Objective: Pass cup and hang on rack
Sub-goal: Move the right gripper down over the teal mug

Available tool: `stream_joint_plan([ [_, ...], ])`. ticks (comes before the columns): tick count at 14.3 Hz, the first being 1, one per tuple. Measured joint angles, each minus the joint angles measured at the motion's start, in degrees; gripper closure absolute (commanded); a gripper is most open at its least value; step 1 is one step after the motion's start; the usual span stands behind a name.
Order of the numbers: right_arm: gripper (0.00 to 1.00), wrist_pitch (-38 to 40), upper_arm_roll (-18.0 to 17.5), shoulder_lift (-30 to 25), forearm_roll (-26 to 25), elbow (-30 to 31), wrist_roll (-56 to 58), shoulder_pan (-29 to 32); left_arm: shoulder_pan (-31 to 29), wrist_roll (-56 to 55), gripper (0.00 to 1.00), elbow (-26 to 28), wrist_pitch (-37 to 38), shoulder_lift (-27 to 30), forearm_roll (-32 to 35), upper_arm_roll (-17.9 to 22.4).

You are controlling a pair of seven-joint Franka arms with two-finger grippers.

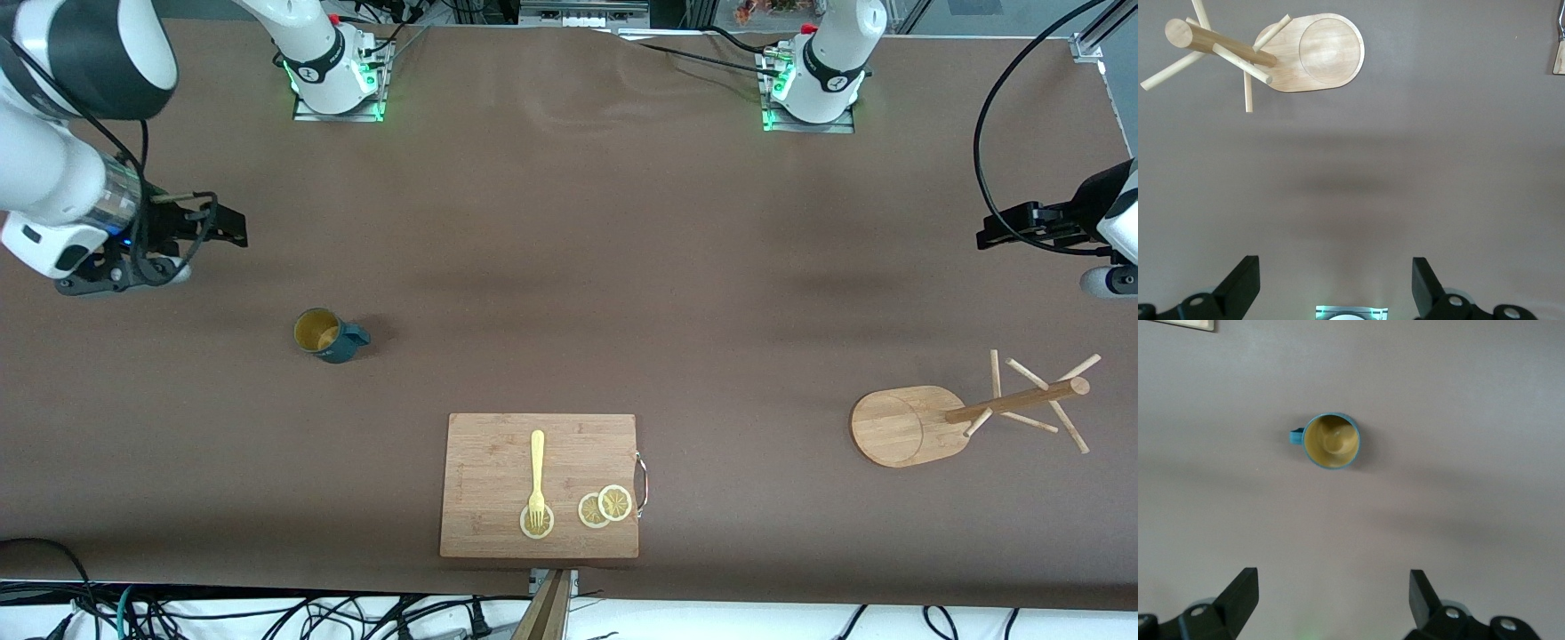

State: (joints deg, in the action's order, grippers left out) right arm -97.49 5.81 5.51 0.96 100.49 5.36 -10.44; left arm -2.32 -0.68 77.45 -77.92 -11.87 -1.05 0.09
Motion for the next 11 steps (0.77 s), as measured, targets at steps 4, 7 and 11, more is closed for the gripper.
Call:
stream_joint_plan([
  [4,0.00,-16.2,0.0,0.6,0.0,10.8,0.1,0.0,0.0,0.0,0.00,0.0,0.1,0.0,0.0,0.0],
  [7,0.00,-24.9,0.0,4.0,0.0,15.2,0.3,0.0,0.0,0.0,0.00,0.0,0.1,0.0,0.0,0.0],
  [11,0.00,-29.5,0.0,9.5,0.0,15.5,1.8,0.0,0.0,0.0,0.00,0.0,0.1,-0.1,0.0,0.0],
])
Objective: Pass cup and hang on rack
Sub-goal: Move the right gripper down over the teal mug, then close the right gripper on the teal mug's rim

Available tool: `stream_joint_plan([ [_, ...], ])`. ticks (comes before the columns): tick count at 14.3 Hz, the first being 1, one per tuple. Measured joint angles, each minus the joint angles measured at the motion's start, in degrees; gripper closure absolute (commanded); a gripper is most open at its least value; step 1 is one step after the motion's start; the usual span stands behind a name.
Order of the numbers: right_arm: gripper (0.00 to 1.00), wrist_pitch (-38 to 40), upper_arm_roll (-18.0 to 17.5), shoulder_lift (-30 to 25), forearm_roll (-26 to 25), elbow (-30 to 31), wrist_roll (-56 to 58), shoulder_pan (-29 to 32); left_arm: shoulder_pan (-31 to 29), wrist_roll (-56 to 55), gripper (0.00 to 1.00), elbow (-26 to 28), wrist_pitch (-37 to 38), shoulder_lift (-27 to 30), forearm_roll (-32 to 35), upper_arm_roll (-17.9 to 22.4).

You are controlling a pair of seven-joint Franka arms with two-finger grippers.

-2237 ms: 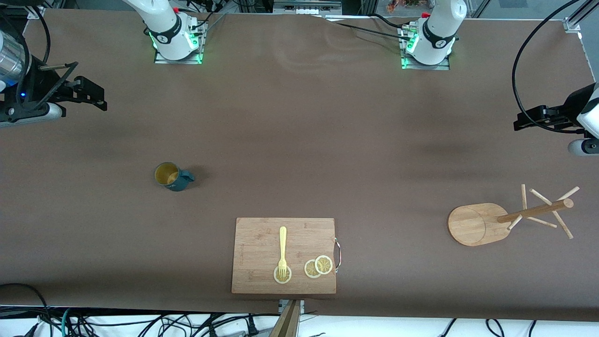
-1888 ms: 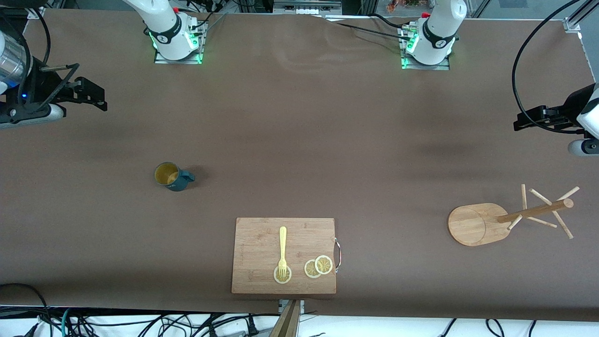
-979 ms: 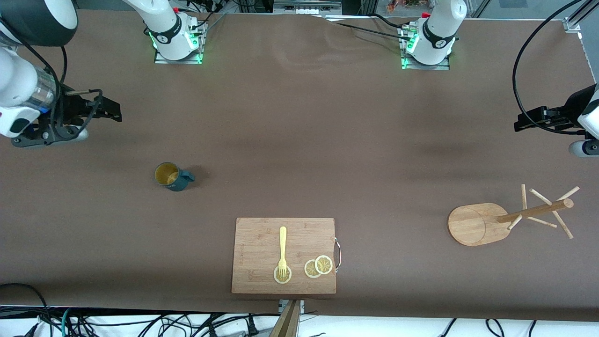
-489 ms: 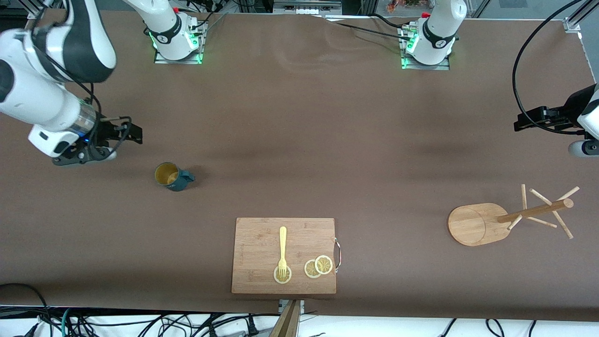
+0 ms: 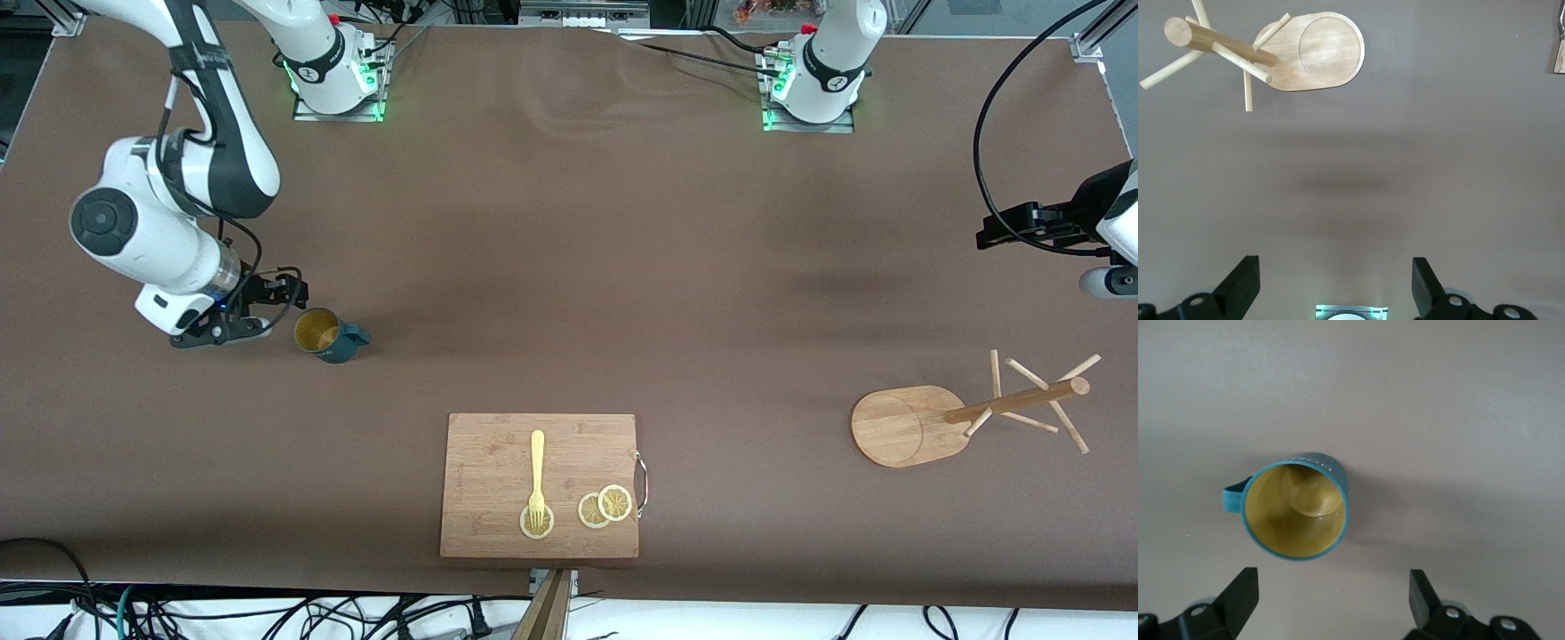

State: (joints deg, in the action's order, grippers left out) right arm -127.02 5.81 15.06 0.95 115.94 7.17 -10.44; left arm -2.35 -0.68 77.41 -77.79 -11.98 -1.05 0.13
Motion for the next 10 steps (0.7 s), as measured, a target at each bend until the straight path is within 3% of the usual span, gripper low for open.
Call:
stream_joint_plan([
  [10,0.01,-8.3,0.0,5.4,0.0,0.0,1.8,0.0,-0.3,0.0,0.00,0.0,0.0,-0.4,0.0,0.2],
])
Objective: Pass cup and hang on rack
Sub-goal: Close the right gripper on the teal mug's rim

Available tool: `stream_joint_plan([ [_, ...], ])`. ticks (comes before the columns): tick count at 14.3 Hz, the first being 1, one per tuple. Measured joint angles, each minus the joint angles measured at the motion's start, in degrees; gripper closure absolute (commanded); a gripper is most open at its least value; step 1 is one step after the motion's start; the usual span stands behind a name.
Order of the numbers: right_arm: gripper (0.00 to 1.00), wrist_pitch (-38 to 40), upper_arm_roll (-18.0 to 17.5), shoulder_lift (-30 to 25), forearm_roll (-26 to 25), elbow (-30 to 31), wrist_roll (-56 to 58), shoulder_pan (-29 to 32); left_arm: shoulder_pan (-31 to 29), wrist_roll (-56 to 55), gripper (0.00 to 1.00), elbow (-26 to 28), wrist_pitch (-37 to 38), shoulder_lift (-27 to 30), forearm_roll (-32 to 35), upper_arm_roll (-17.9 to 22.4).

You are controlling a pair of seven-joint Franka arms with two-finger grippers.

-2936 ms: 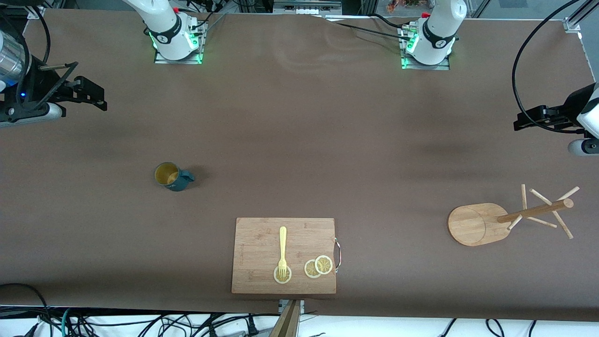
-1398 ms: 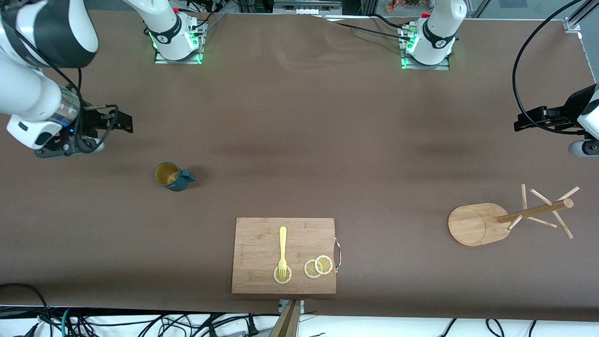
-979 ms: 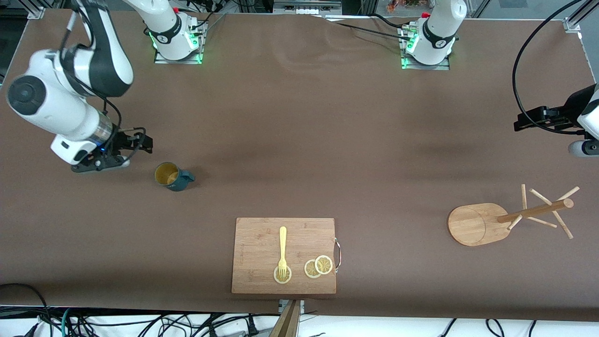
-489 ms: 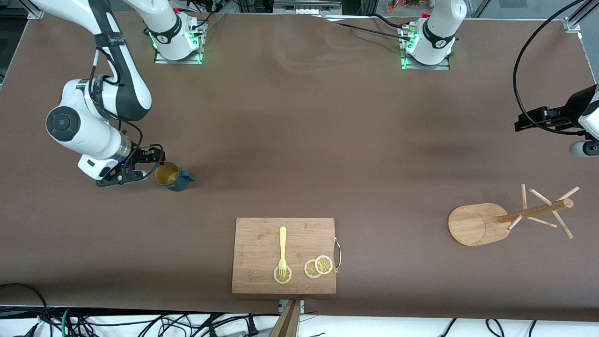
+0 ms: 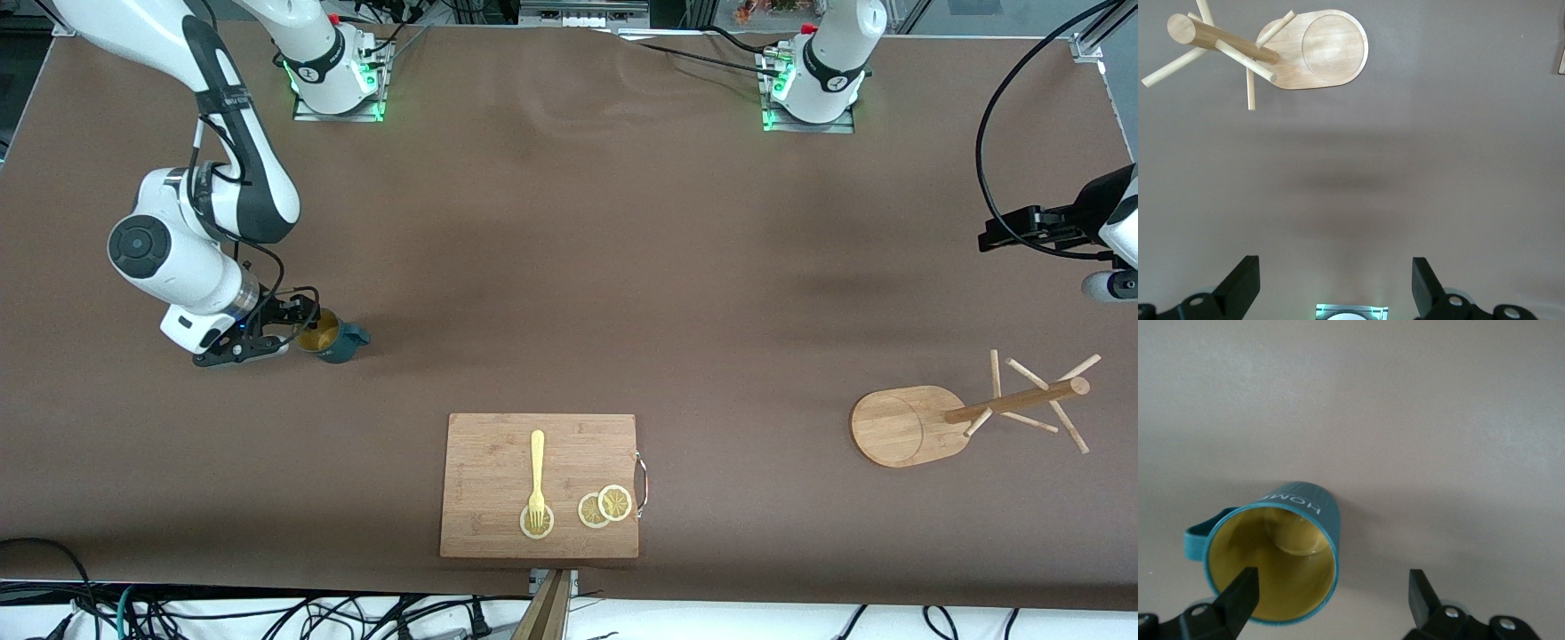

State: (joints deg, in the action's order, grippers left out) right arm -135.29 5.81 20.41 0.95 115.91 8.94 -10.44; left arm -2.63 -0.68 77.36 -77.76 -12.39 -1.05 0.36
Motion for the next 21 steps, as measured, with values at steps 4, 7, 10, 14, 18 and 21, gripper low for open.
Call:
stream_joint_plan([
  [4,0.02,-1.2,0.0,1.2,0.0,-0.1,0.1,0.0,0.0,0.0,0.00,0.0,0.0,0.0,0.0,0.0],
  [7,0.05,-1.4,0.0,1.4,0.0,-0.1,0.1,0.0,0.0,0.0,0.00,0.0,0.0,-0.1,0.0,-0.1],
  [10,0.07,-1.5,0.0,1.4,0.0,-0.1,0.1,0.0,0.0,0.0,0.00,0.0,0.0,-0.1,0.0,0.0],
  [14,0.09,-1.5,0.0,1.7,0.0,-0.1,0.1,0.0,0.1,0.0,0.00,0.0,0.0,-0.1,0.0,-0.1],
  [18,0.26,-2.3,0.0,3.0,0.0,-0.1,0.1,0.0,0.1,0.0,0.00,0.0,0.0,-0.1,0.0,-0.1],
  [21,0.37,-2.4,0.0,3.1,0.0,-0.1,0.1,0.0,0.1,0.0,0.00,0.0,0.0,0.1,0.0,-0.1],
])
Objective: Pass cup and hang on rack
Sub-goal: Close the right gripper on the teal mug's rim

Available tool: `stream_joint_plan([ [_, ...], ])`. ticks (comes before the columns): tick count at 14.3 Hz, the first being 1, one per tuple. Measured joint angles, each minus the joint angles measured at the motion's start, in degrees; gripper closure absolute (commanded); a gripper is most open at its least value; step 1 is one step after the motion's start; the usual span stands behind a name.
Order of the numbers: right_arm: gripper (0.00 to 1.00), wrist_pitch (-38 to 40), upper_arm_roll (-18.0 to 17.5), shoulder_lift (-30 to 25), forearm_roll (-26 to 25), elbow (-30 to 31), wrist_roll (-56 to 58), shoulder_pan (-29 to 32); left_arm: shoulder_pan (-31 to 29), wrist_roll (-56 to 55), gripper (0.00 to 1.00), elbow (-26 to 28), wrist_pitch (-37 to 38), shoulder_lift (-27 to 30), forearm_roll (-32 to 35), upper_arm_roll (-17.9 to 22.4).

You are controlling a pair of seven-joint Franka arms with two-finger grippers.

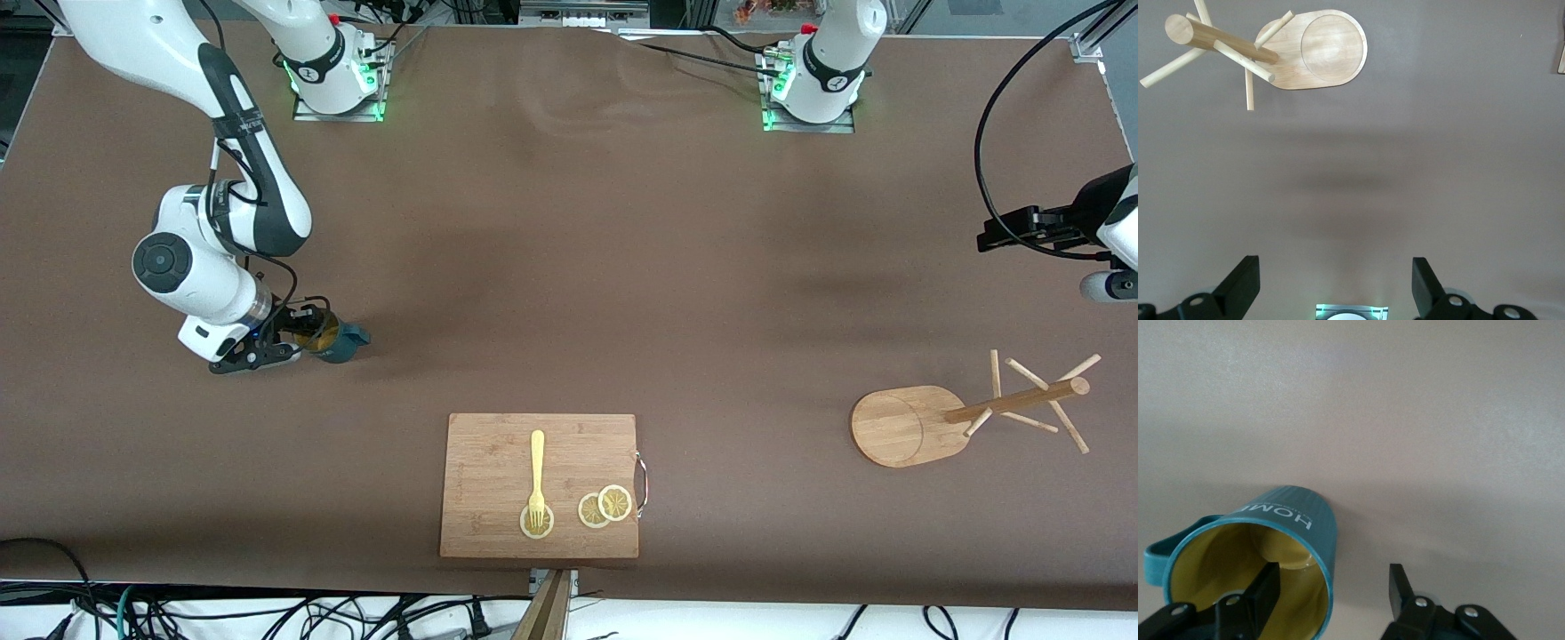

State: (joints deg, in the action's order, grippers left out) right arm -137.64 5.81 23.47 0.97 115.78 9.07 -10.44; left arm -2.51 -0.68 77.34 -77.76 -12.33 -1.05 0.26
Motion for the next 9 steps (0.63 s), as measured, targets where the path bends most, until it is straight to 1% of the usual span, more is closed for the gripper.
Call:
stream_joint_plan([
  [2,0.43,0.0,0.0,0.0,0.0,0.0,0.0,0.0,0.0,0.0,0.00,0.0,0.0,0.2,0.0,0.0],
  [4,0.43,0.0,0.0,0.0,0.0,0.0,0.0,0.0,0.0,0.0,0.00,0.0,0.0,0.2,0.0,0.0],
  [5,0.46,0.0,0.0,0.0,0.0,0.0,0.0,0.0,0.0,0.0,0.00,0.0,0.0,0.2,0.0,0.0],
  [9,0.47,0.0,0.0,0.0,0.0,0.0,0.0,0.0,0.0,0.0,0.00,0.0,0.0,0.2,0.0,0.0],
])
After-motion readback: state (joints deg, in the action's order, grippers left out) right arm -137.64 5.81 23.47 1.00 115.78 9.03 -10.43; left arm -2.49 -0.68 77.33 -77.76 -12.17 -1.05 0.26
